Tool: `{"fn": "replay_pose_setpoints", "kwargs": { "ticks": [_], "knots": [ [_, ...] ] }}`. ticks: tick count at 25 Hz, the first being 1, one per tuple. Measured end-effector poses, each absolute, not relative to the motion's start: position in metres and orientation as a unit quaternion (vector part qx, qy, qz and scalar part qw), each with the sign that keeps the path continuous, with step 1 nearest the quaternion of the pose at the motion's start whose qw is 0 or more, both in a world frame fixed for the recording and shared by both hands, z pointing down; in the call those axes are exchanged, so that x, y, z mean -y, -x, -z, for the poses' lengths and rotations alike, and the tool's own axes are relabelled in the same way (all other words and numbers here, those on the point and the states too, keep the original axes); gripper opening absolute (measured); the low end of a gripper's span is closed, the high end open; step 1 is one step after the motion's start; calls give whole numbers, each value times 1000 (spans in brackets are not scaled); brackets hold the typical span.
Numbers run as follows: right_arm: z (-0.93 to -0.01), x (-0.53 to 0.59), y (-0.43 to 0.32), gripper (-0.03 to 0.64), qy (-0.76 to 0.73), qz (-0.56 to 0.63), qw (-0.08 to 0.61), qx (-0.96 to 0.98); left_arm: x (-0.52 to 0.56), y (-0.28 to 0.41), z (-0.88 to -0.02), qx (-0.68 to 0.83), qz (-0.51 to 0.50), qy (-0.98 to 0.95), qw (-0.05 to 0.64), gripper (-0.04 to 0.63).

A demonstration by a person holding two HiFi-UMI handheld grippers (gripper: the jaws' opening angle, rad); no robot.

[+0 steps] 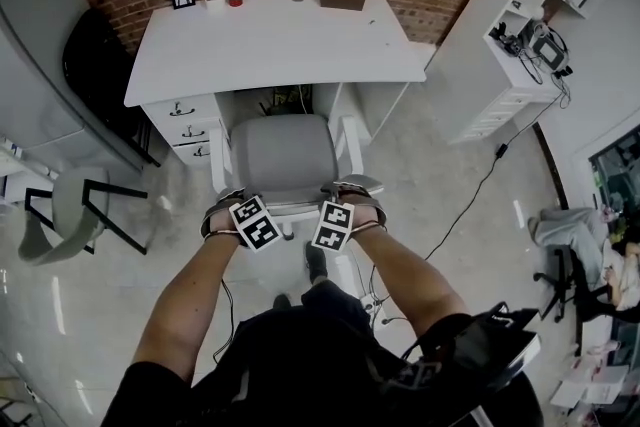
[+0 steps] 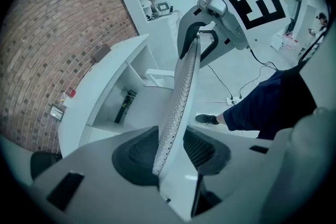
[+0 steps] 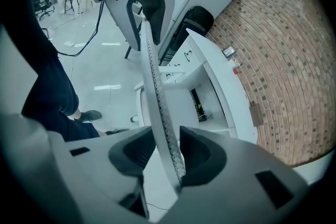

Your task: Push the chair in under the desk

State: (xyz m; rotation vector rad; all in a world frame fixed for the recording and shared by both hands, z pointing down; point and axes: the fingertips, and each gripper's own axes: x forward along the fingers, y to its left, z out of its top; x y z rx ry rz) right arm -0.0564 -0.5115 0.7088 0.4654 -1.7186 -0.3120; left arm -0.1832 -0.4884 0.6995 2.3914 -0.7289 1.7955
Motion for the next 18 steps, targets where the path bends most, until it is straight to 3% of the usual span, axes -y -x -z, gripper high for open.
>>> {"fn": "replay_pose_setpoints", "kwargs": {
  "ticks": [18],
  "knots": [
    [-708, 563, 59, 146, -193, 146, 618, 748, 538, 186, -699, 243, -584, -774, 36, 153]
  ]
}}
